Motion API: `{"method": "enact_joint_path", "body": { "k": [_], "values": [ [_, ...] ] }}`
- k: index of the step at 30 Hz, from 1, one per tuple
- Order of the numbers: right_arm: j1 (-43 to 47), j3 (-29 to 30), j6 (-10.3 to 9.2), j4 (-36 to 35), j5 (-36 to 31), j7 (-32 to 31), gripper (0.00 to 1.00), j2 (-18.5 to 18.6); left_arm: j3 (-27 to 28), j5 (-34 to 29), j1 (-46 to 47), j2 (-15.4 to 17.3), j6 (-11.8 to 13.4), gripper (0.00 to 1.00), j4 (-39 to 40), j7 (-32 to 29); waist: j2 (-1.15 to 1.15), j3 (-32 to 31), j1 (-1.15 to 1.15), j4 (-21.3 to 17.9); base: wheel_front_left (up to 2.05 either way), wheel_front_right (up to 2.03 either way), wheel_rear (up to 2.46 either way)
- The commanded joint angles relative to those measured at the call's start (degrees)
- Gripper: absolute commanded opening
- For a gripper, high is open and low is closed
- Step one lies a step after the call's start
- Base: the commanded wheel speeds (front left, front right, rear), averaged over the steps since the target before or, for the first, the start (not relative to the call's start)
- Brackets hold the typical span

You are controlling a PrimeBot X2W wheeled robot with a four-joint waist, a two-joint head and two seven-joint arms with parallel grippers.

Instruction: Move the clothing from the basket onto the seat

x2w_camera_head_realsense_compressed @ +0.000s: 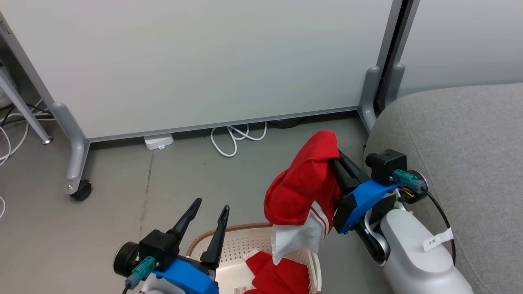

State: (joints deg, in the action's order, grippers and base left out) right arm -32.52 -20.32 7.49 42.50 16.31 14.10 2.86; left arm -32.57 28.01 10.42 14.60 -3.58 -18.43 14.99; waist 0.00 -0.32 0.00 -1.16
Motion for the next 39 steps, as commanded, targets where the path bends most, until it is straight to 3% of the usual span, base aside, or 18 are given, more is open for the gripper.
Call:
{"method": "enact_joint_path", "body": {
  "k": [1, 9, 16, 26, 39],
  "values": [
    [0.9, 0.55, 0.01, -0.7, -0.59, -0.13, 0.0, 0.02, 1.56, -1.35, -1.27, -0.44, -0.35, 1.0, 0.86, 0.27, 0.0, 0.02, 0.0, -0.07, 0.0, 0.0, 0.0],
    [2.84, 2.78, 0.01, -3.01, -2.17, -1.17, 0.0, 0.02, 8.24, -5.98, -5.7, -3.12, -1.65, 1.0, 3.1, 0.28, 0.0, -0.08, 0.0, -0.15, 0.0, 0.0, 0.0],
    [4.12, 3.58, 0.01, -4.83, -2.62, -1.99, 0.0, 0.02, 10.77, -7.95, -6.77, -4.76, -2.96, 1.0, 2.8, 0.27, 0.0, -0.18, 0.0, -0.5, 0.0, 0.0, 0.0],
    [5.35, 4.77, 0.01, -7.73, -3.59, -3.19, 0.0, 0.03, 12.09, -9.93, -6.81, -6.31, -3.83, 1.0, 3.32, 0.27, 0.0, 0.12, 0.0, -2.81, 0.0, 0.0, 0.0],
    [6.83, 6.25, 0.01, -11.45, -4.63, -4.44, 0.0, 0.02, 11.17, -9.77, -5.32, -6.26, -3.89, 1.0, 4.57, 0.27, 0.0, 1.83, 0.0, -9.46, 0.0, 0.0, 0.0]
  ]
}}
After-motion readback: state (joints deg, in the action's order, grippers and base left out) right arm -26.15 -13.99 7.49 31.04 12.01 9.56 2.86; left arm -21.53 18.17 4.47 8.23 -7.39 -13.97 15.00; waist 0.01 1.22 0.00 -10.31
